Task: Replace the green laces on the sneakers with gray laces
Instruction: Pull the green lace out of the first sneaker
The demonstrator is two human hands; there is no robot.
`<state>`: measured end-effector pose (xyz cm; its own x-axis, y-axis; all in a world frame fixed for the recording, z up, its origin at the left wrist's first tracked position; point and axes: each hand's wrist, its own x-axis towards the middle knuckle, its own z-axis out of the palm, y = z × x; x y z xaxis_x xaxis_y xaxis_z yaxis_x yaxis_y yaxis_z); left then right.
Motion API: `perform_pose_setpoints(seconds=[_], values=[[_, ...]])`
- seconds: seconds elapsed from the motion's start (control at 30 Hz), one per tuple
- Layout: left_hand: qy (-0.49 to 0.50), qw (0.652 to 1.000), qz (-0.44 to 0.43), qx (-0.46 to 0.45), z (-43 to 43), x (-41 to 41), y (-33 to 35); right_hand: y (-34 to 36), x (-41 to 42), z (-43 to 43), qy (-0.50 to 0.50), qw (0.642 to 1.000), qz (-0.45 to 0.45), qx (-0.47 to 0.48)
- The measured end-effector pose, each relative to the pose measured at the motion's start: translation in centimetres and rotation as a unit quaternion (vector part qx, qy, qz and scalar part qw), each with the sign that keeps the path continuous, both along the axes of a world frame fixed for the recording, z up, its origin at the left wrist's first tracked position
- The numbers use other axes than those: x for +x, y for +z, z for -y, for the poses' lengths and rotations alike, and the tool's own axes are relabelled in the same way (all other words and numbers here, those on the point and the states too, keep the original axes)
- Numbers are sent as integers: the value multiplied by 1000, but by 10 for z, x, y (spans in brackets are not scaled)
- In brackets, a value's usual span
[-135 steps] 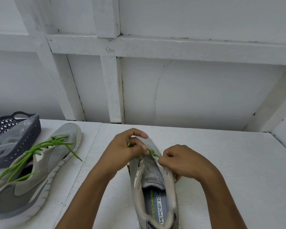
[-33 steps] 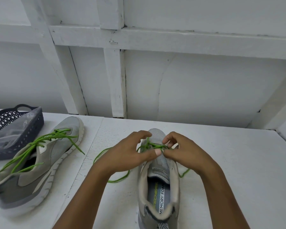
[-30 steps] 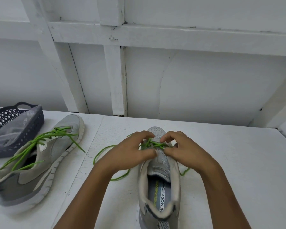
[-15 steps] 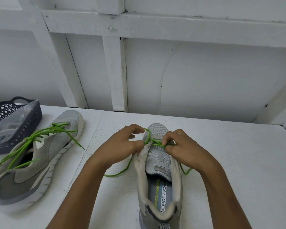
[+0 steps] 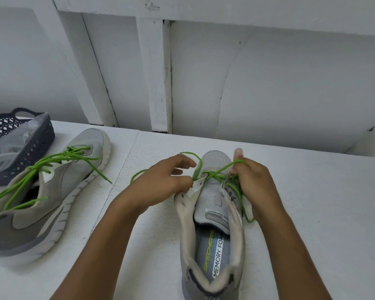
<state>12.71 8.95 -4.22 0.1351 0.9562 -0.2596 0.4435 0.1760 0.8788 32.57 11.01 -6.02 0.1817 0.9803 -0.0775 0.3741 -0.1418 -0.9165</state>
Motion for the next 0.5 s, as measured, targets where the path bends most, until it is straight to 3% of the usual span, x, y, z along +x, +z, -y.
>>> perform_pose_setpoints(seconds=[0.1, 0.27, 0.5], values=[[-1, 1000, 11, -6, 0, 2, -1, 0, 9, -7, -23, 985, -142, -91], [-6, 1000, 18, -9, 0, 2, -1, 0, 13, -5, 10, 984, -169, -62], [-10, 1000, 23, 1, 1, 3, 0, 27, 25, 13, 175, 982, 38, 63]])
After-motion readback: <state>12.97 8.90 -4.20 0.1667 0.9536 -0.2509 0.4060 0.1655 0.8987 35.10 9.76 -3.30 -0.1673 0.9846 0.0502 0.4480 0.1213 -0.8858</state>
